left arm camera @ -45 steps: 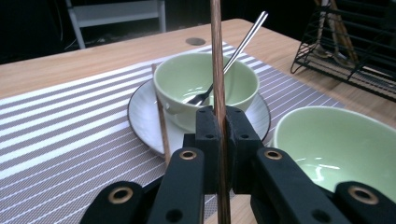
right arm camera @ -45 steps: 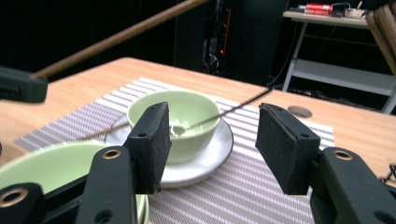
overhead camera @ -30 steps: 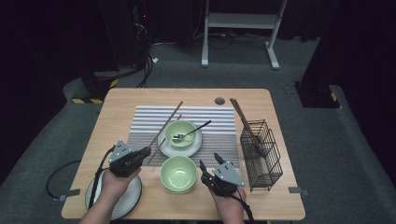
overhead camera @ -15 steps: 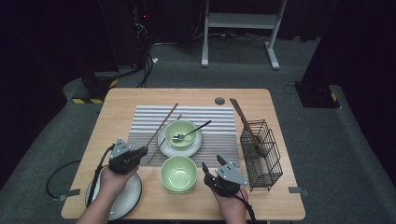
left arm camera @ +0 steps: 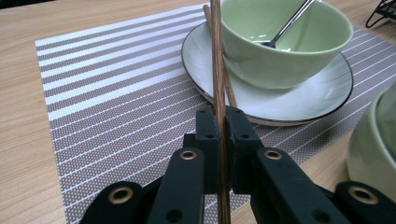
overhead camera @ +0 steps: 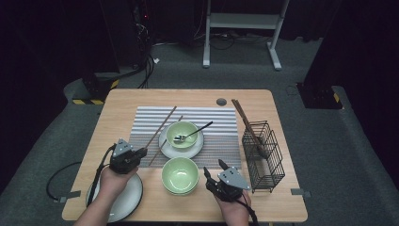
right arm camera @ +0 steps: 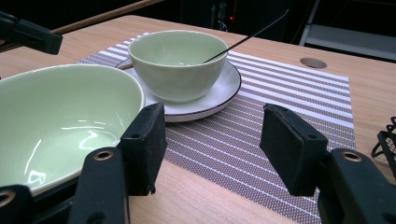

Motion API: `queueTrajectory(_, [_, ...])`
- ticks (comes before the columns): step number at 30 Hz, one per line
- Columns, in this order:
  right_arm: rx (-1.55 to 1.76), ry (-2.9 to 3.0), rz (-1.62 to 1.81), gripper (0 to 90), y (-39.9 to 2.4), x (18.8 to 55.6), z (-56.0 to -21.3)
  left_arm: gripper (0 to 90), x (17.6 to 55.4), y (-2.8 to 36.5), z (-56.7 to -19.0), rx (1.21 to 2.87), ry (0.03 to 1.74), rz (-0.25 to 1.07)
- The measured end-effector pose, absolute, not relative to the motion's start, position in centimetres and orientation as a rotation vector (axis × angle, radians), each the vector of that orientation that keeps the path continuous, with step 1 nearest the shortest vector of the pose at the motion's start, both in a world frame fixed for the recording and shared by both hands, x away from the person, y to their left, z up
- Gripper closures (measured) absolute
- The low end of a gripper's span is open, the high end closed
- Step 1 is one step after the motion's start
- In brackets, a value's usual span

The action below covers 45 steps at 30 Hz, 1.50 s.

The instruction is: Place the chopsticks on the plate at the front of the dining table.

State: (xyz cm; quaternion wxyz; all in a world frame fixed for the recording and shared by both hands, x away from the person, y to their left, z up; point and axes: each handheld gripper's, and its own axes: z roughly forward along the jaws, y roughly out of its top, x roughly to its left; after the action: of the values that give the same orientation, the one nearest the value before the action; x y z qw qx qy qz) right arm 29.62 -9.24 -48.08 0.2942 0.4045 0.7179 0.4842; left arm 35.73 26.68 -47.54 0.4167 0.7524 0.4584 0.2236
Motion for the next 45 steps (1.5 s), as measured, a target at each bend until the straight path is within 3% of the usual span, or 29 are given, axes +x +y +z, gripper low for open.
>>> queueTrajectory(45, [1.13,1.93,1.254,37.6,-10.0,30.1,-49.2,84.6,37.7,26.1,-49.0,2.012,1.263,0.535])
